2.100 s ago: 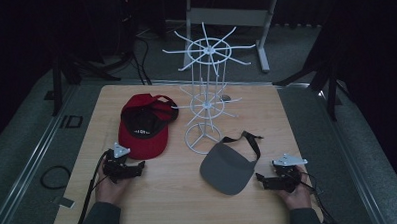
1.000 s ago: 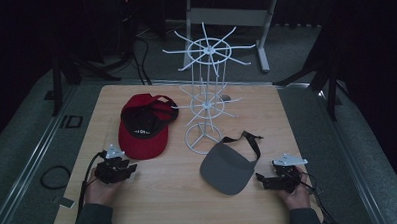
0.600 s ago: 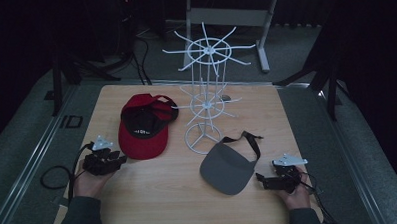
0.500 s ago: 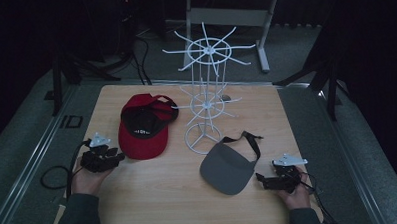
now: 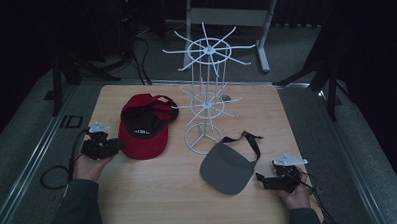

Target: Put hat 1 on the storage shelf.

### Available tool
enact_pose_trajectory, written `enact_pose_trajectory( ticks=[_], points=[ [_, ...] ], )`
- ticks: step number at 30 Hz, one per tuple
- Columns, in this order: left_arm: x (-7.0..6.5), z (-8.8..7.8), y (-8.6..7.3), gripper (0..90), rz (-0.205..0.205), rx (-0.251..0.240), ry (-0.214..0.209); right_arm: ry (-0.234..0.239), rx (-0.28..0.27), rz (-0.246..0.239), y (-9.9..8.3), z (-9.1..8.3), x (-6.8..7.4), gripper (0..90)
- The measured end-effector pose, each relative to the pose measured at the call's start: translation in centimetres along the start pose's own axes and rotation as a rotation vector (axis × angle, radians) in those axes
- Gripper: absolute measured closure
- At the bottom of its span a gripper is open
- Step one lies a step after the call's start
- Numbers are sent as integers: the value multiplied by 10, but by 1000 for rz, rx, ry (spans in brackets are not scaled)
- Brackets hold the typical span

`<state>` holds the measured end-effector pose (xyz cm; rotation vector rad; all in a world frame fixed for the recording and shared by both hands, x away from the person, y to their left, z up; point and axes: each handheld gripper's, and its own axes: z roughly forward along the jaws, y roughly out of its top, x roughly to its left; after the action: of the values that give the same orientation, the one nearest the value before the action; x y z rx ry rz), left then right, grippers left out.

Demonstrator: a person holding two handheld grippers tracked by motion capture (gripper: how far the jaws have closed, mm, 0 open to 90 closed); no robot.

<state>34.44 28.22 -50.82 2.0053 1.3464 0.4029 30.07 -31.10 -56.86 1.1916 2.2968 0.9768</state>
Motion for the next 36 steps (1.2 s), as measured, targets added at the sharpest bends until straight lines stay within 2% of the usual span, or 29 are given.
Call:
enact_pose_trajectory(
  ticks=[2,6,9,15,19,24,36],
  points=[
    [2,1,0,647,-11,6,-9,0,0,0,0,0,0,131],
    [7,3,-2,633,-32,15,14,0,0,0,0,0,0,131],
    [9,5,-2,614,-46,12,10,0,0,0,0,0,0,131],
    [11,19,0,610,-67,41,-66,0,0,0,0,0,0,131],
    [8,29,0,609,-70,58,-94,0,0,0,0,0,0,131],
    [6,35,2,596,-62,68,-105,0,0,0,0,0,0,131],
    [7,49,5,576,-63,101,-169,0,0,0,0,0,0,131]
  ],
)
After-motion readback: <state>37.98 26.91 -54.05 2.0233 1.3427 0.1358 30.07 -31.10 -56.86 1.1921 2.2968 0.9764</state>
